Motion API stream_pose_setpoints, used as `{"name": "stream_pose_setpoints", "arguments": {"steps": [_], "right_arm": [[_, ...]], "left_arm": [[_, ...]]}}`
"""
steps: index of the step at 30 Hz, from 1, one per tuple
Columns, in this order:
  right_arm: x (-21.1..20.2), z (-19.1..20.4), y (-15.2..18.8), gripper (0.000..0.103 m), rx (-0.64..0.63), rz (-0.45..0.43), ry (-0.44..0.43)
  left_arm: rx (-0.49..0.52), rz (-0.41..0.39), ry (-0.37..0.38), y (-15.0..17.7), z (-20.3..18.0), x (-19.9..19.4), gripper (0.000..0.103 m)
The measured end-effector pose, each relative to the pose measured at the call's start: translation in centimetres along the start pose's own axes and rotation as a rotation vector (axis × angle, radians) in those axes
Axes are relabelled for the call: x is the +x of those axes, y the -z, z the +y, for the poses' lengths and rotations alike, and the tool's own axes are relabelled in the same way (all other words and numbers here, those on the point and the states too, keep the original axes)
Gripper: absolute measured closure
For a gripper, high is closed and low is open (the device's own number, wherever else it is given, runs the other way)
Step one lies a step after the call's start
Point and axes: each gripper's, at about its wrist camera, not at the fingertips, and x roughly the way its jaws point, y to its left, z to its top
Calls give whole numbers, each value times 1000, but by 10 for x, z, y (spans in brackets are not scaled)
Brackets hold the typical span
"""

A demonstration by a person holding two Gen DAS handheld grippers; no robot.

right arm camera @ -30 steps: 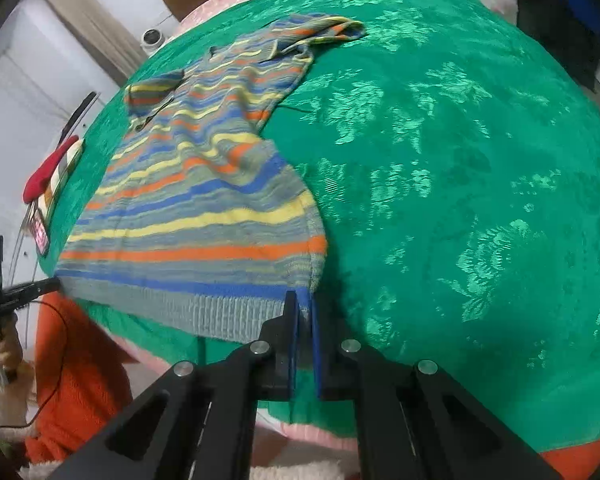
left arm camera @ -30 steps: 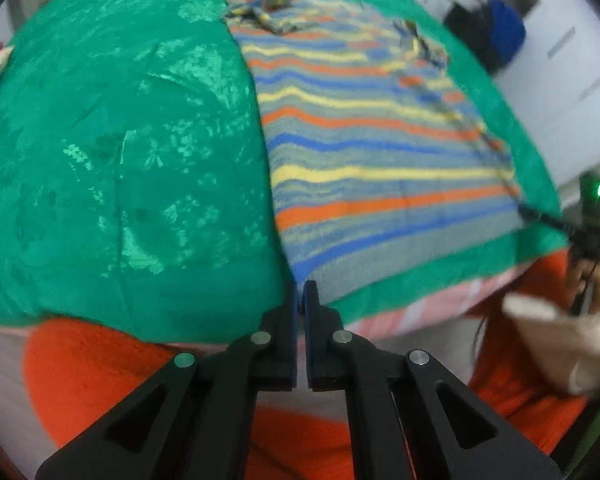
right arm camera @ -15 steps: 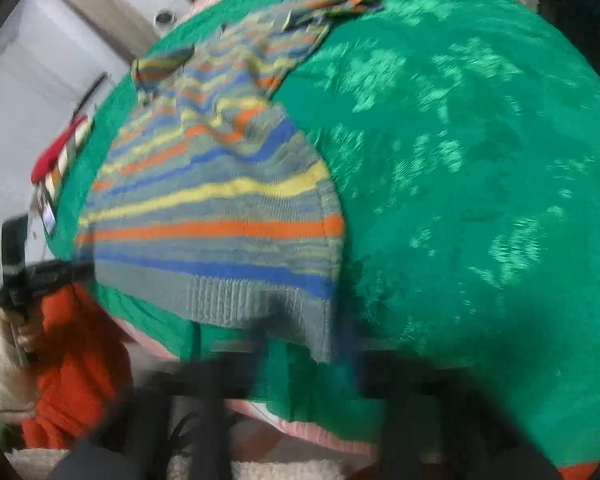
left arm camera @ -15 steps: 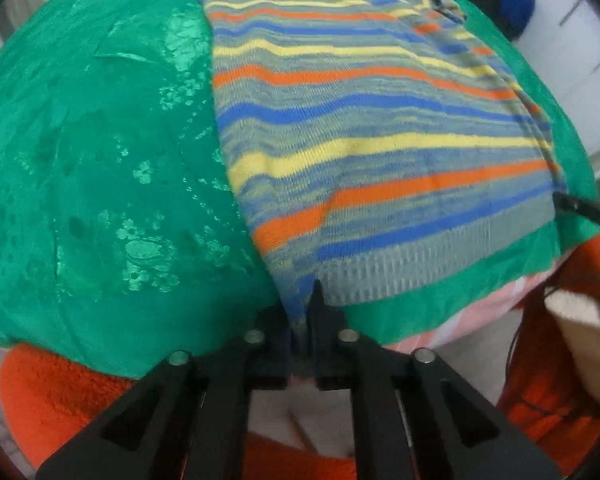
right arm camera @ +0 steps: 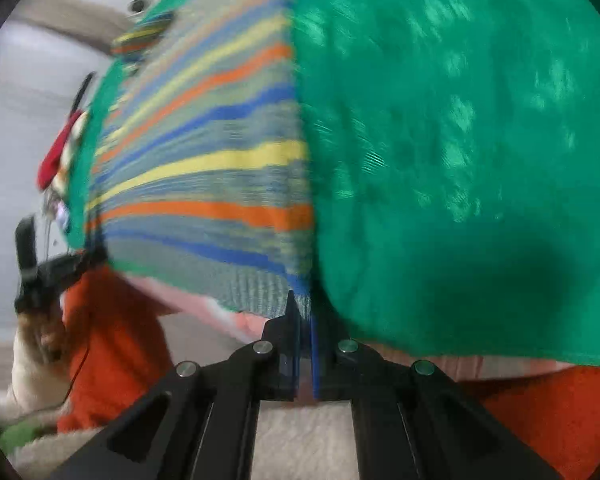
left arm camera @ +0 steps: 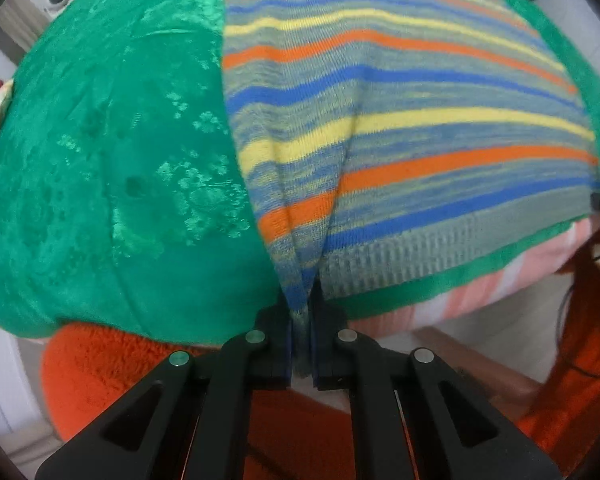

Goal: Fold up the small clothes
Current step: 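Hold the hem with both grippers and pull the sweater out flat, then open both grippers to release the hem, then grasp a sleeve cuff with the right gripper and lift it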

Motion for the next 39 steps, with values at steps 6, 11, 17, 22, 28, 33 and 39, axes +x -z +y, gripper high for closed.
{"name": "stream_pose_setpoints", "arguments": {"steps": [6,11,17,22,28,33,39], "right_arm": [[-4,12,-3,91,-37,5,51],[-63,23,-11,72,-157,-51,228],[-122,69,-106,61,-459,-331,388],[-60,109,-200,61,-651,-361,366],[-3,111,-296,61,-456,-425,355],[19,80,-340,75,-332,-295,410],[-49,38,-349,97,-259,-377,412]], "left_arm": [[-11,-11,-46,-2,-5,-9,86],[-32,-217,-36,-3,0,-82,39],[-180,-543,-36,-48,4,-102,14],[-216,-555,-141,-55,-15,-53,15],[-146,-515,-258,-34,-24,-35,15],[-180,-499,-216,-42,-15,-30,15],[-183,-499,-193,-43,-16,-27,15]]}}
